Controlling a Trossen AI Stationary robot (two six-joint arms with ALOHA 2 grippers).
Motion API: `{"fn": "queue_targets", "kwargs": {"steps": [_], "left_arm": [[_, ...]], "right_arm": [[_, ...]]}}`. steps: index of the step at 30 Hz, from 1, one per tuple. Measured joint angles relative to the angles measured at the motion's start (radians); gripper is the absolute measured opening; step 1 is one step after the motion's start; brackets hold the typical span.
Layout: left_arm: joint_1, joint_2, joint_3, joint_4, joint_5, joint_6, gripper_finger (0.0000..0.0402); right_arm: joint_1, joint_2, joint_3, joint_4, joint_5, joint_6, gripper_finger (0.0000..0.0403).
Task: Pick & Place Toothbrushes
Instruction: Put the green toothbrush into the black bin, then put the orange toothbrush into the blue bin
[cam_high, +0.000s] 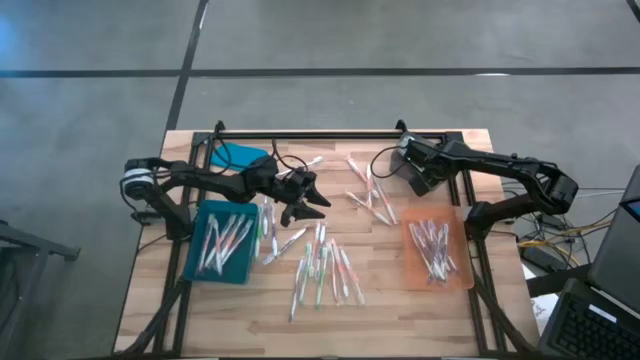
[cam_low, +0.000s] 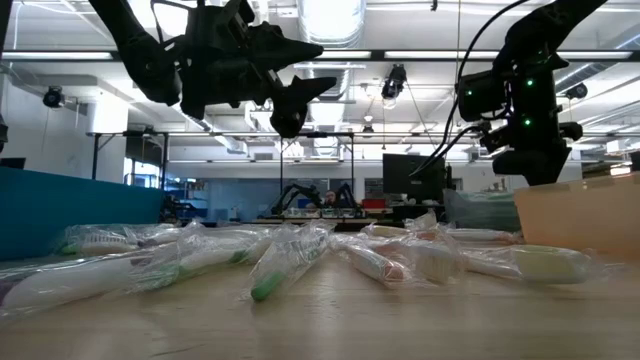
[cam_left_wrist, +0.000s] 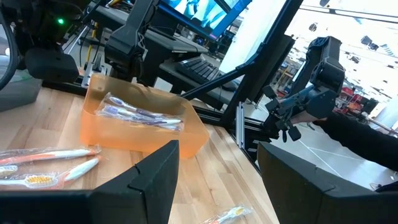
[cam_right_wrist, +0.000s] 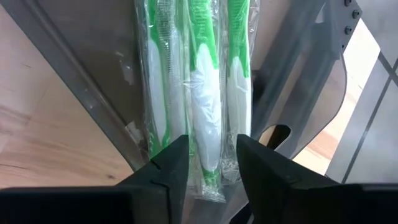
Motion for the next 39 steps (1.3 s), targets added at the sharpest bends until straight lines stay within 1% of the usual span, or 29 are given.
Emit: {"fn": "queue_targets", "kwargs": {"steps": [8, 14, 18, 28, 34, 39], "left_arm": [[0.0, 0.0, 0.0, -0.002, 0.0, 0.0, 0.0223], [0.0, 0.0, 0.0, -0.017, 0.0, 0.008, 0.0223], [0.0, 0.0, 0.0, -0.024, 0.0, 0.009, 0.0223], [0.0, 0.0, 0.0, -0.024, 0.0, 0.01, 0.0223], [0.0, 0.0, 0.0, -0.032, 0.0, 0.01, 0.0223], [0.0, 0.0, 0.0, -0.043, 0.0, 0.01, 0.0223]], "right_arm": [[0.0, -0.007, 0.006, -0.002, 0.0, -0.02, 0.0173], [0.0, -0.022, 0.042, -0.004, 0.0, -0.033, 0.0184], [0.001, -0.034, 0.077, -0.005, 0.0, -0.052, 0.0176], [0.005, -0.052, 0.181, -0.011, -0.011, -0.055, 0.014], [0.014, -0.052, 0.256, -0.015, -0.084, -0.056, 0.0121], [0.037, -0.052, 0.317, -0.033, -0.117, -0.055, 0.0104]]}}
